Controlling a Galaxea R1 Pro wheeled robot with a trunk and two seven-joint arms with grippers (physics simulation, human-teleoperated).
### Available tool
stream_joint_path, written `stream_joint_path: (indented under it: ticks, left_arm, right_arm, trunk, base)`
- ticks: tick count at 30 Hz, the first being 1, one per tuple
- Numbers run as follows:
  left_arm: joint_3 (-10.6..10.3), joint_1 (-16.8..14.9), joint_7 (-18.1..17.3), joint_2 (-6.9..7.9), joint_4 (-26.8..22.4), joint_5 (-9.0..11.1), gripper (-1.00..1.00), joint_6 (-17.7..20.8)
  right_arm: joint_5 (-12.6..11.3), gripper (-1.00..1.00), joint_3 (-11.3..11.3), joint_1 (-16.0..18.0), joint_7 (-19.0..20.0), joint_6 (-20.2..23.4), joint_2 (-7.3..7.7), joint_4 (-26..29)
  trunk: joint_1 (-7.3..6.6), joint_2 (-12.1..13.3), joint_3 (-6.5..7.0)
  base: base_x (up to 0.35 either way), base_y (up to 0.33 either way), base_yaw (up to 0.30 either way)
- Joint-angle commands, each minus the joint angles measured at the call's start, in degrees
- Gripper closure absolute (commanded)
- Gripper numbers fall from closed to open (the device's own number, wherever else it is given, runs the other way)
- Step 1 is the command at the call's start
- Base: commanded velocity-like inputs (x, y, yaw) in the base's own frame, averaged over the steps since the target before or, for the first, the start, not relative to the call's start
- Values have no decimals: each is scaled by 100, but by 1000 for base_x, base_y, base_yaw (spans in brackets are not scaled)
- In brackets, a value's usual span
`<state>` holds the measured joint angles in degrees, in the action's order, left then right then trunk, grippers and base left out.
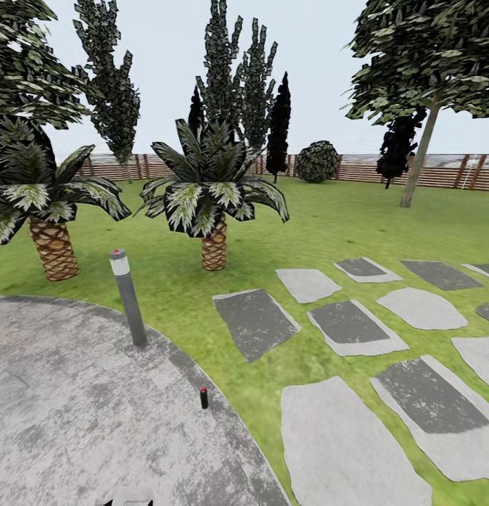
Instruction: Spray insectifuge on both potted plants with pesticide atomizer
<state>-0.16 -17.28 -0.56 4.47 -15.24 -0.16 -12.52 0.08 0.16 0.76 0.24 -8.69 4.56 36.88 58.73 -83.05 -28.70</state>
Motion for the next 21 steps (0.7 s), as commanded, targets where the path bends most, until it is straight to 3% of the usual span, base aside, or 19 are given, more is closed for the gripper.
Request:
stream_joint_path:
  ticks: [1, 8, 21]
  left_arm:
    - [-1, -4, -6, 3, 4, -2, -100, -20]
    - [7, -4, -5, 10, 4, -1, -100, -23]
    - [8, -4, 3, 10, 4, -1, -100, -23]
  right_arm:
    - [1, -100, 2, 4, 3, -19, 1, -5]
    - [1, -100, 2, 4, 3, -19, 1, -5]
    - [1, -100, 2, 4, 3, -19, 1, -5]
  trunk:
    - [0, -3, -6]
    - [0, -3, -6]
    - [0, -3, -6]
  base:
    - [0, -271, 0]
    - [0, -272, 0]
    - [144, -266, 0]
